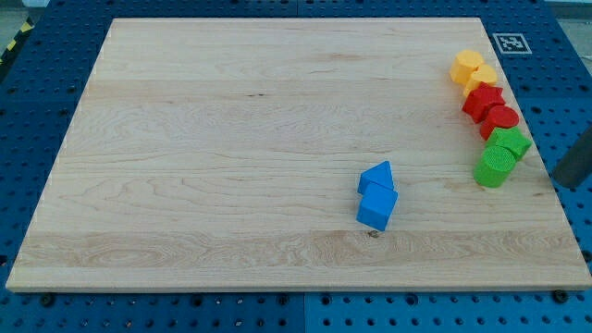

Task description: Push the green circle to the top of the blue triangle

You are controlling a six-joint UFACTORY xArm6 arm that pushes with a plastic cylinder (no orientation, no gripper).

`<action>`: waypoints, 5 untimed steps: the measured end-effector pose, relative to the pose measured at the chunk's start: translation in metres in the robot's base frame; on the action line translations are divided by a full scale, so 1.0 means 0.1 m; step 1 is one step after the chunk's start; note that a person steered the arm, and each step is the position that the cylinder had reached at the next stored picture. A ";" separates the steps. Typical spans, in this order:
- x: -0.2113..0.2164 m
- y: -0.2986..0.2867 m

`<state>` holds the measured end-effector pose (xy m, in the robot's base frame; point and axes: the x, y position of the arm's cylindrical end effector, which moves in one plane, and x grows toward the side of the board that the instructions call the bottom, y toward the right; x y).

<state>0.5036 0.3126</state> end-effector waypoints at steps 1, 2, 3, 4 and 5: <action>0.00 -0.01; -0.03 -0.17; -0.03 -0.35; -0.03 -0.63; -0.03 -0.76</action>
<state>0.5002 0.2369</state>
